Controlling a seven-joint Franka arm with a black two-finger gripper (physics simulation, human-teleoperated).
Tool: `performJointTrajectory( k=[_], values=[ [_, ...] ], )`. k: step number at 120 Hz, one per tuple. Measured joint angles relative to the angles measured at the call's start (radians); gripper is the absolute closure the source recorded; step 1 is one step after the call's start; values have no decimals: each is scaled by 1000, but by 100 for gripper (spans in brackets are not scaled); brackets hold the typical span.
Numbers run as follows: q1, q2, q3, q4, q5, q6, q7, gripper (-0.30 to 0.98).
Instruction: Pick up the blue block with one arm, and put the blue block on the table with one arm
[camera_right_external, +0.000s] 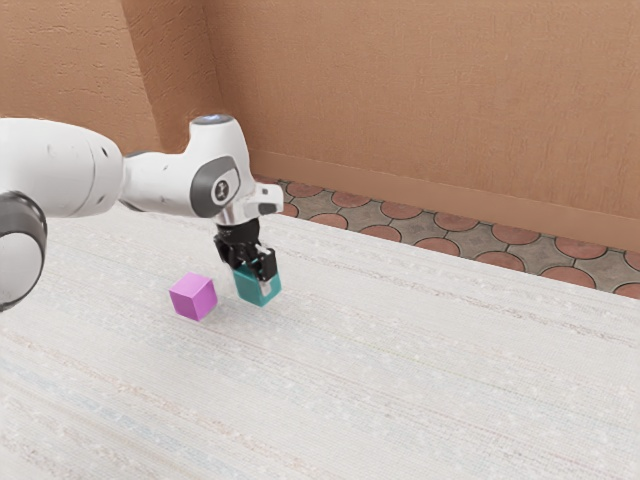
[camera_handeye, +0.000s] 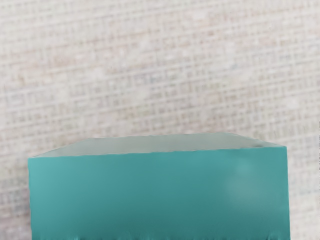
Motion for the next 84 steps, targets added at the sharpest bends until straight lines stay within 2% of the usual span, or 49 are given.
performJointTrajectory(
  k=[17, 34, 60, 71, 84],
  values=[
    [-27, 93, -9, 28, -27, 6, -15, 33],
    [-31, 111, -14, 38, -45, 9, -28, 33],
    [-31, 102, -10, 39, -59, 9, -31, 12],
    [-68, 1, 38, 33, -52, 7, -32, 8],
    [-128, -183, 118, 2, -47, -17, -32, 5]
  ],
)
